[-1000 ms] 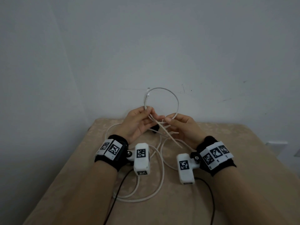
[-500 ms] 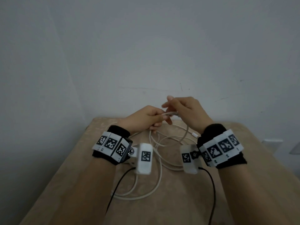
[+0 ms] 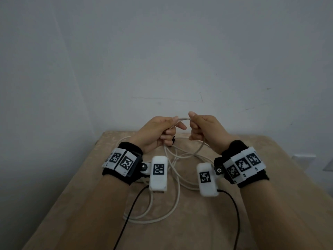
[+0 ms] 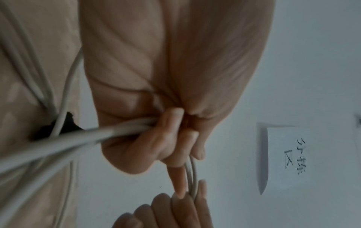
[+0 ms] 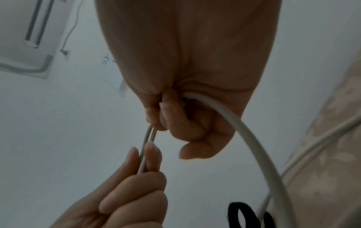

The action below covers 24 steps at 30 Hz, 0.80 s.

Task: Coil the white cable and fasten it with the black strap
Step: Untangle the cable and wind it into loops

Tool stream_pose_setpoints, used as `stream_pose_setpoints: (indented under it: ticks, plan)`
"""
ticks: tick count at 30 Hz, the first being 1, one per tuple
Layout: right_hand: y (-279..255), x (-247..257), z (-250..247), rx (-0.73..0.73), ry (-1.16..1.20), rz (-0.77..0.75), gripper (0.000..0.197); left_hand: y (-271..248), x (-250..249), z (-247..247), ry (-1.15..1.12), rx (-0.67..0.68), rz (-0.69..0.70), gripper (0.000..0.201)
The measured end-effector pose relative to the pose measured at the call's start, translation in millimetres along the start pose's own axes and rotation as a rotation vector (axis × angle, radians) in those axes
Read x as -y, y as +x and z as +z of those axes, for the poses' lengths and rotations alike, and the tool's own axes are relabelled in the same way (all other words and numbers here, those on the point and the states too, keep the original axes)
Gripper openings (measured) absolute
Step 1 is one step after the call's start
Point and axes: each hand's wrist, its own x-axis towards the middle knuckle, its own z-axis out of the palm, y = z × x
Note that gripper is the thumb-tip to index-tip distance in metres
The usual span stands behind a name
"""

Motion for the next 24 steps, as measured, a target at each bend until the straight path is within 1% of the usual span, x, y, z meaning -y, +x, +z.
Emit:
stream_pose_setpoints:
  ticks: [4,9,13,16,24]
  plan:
    - [0,-3,0,0.003,0.154,0.018,0.046,1,1,0,-0.054,-0.017,0.01,0.034]
    - [1,0,-3,0.005,0.337,0.046,0.046,1,-2,-2,-0.055,-0.074,0.093,0.033]
    - [2,-1,-5,0.052,0.393,0.08,0.048,2,0,-3,-0.019,-0.105,0.113,0.032]
    - [1,-3,-9,0.082,0.531,0.117,0.05,2,0,-4,-0.046,-0.128,0.119,0.031]
    - [1,-7,-12,0.127,0.79,0.235,0.035,0,-3,-4,-0.065,-0.138,0.139,0.032]
